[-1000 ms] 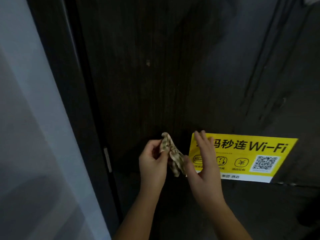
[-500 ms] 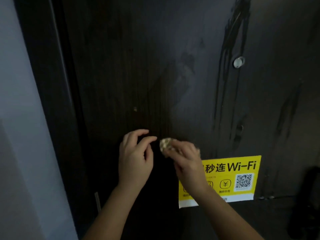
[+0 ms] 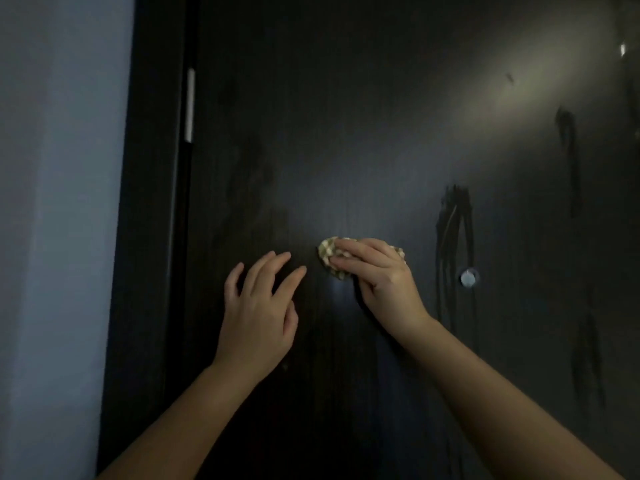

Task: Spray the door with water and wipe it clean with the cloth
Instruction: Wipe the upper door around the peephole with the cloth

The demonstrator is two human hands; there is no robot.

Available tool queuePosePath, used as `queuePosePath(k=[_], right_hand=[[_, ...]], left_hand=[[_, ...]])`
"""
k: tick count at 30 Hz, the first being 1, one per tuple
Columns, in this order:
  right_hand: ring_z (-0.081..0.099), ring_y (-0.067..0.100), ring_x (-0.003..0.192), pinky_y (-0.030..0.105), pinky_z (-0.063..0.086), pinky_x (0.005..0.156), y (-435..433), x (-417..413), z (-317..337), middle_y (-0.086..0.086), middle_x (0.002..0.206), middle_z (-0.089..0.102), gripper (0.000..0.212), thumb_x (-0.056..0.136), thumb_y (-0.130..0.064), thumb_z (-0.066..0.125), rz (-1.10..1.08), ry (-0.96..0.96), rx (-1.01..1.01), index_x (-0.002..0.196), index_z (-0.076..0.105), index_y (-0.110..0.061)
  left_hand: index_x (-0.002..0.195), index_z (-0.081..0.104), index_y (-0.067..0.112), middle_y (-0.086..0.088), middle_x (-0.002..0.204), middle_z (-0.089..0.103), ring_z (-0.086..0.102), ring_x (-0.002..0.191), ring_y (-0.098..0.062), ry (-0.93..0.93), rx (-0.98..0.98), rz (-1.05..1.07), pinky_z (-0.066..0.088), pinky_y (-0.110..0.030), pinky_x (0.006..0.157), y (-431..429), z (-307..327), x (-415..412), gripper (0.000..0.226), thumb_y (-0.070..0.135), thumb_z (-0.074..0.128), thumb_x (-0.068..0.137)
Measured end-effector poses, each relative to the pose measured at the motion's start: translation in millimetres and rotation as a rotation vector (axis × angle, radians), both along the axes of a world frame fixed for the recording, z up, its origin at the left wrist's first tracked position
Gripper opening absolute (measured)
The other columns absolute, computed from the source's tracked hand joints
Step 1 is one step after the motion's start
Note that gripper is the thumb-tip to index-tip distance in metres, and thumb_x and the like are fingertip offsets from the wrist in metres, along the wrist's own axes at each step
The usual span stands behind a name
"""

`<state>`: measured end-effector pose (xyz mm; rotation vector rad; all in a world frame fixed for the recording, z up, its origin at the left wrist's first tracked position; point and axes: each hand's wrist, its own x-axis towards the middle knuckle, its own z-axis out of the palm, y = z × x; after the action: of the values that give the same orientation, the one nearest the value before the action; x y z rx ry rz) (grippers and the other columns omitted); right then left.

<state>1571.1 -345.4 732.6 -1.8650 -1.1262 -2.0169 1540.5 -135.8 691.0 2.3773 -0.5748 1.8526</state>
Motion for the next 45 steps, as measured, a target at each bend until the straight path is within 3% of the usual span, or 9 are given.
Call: queuePosePath(k=[11, 18, 22, 25, 28, 33, 35, 40, 45], right_hand=[[0.053, 0.018, 0.104, 0.032, 0.049, 0.089, -7, 5, 147, -0.003, 0.125, 0.063, 0.038, 0.086, -0.013, 0.045, -0.069, -0.046, 0.071, 0.113, 0.071, -0.02], [0.055, 0.025, 0.094, 0.029, 0.048, 0.083, -23, -1, 175, 0.003, 0.112, 0.064, 0.035, 0.077, -0.004, 0.055, -0.108, -0.087, 0.058, 0.103, 0.074, -0.017], [0.054, 0.029, 0.102, 0.023, 0.039, 0.087, -102, 0, 185, 0.005, 0.118, 0.059, 0.029, 0.08, -0.004, 0.058, -0.118, -0.048, 0.558, 0.1, 0.075, -0.017], [0.048, 0.03, 0.107, 0.03, 0.041, 0.087, -142, 3, 191, 0.006, 0.126, 0.058, 0.032, 0.083, -0.004, 0.056, -0.213, 0.008, 0.796, 0.11, 0.071, -0.012], [0.05, 0.032, 0.104, 0.032, 0.043, 0.089, -121, 7, 195, 0.007, 0.122, 0.062, 0.037, 0.079, -0.001, 0.058, -0.206, -0.068, 0.657, 0.112, 0.07, -0.012], [0.052, 0.025, 0.092, 0.033, 0.051, 0.079, -90, 11, 174, 0.0, 0.123, 0.062, 0.043, 0.077, -0.002, 0.054, -0.198, -0.168, 0.079, 0.117, 0.068, -0.015], [0.053, 0.028, 0.091, 0.036, 0.053, 0.077, -120, 10, 182, 0.0, 0.123, 0.063, 0.046, 0.078, -0.003, 0.048, -0.229, -0.192, 0.105, 0.117, 0.067, -0.017], [0.047, 0.029, 0.103, 0.04, 0.048, 0.088, -169, 8, 190, 0.002, 0.129, 0.061, 0.044, 0.082, 0.005, 0.052, -0.164, -0.033, 0.621, 0.119, 0.067, -0.014], [0.05, 0.022, 0.084, 0.027, 0.046, 0.075, -127, 8, 135, -0.003, 0.123, 0.065, 0.041, 0.08, -0.007, 0.046, -0.172, -0.196, 0.04, 0.112, 0.07, -0.016]], left_hand=[[0.129, 0.055, 0.019, -0.002, 0.137, 0.049, 0.041, 0.133, -0.019, -0.173, -0.09, -0.033, 0.025, -0.049, 0.112, -29, 126, 9, 0.046, 0.028, 0.045, 0.085], [0.141, 0.042, 0.015, -0.003, 0.148, 0.04, 0.029, 0.141, -0.017, -0.188, -0.214, -0.01, 0.012, -0.043, 0.118, -69, 171, 5, 0.054, 0.029, 0.047, 0.089], [0.149, 0.028, 0.017, 0.0, 0.157, 0.023, 0.013, 0.146, -0.015, -0.16, -0.211, -0.019, 0.003, -0.041, 0.12, -98, 173, 10, 0.058, 0.032, 0.04, 0.094], [0.15, 0.026, 0.018, 0.0, 0.159, 0.018, 0.009, 0.147, -0.014, -0.153, -0.227, 0.002, 0.004, -0.042, 0.12, -113, 172, 18, 0.058, 0.033, 0.037, 0.094], [0.148, 0.027, 0.019, 0.0, 0.159, 0.018, 0.008, 0.147, -0.013, -0.161, -0.25, 0.014, 0.002, -0.039, 0.119, -116, 170, 24, 0.056, 0.033, 0.036, 0.094], [0.148, 0.029, 0.014, -0.003, 0.158, 0.02, 0.01, 0.146, -0.014, -0.191, -0.25, 0.036, 0.003, -0.035, 0.118, -118, 168, 26, 0.057, 0.028, 0.043, 0.094], [0.148, 0.03, 0.011, -0.005, 0.158, 0.02, 0.011, 0.146, -0.016, -0.202, -0.245, 0.053, 0.005, -0.036, 0.118, -118, 167, 27, 0.058, 0.026, 0.045, 0.094], [0.15, 0.022, 0.013, -0.003, 0.16, 0.013, 0.005, 0.147, -0.014, -0.19, -0.256, 0.096, 0.002, -0.036, 0.119, -119, 168, 30, 0.06, 0.031, 0.038, 0.096], [0.152, 0.014, 0.013, -0.002, 0.16, 0.011, 0.005, 0.147, -0.013, -0.186, -0.26, 0.047, 0.004, -0.037, 0.12, -117, 167, 29, 0.064, 0.028, 0.04, 0.095]])
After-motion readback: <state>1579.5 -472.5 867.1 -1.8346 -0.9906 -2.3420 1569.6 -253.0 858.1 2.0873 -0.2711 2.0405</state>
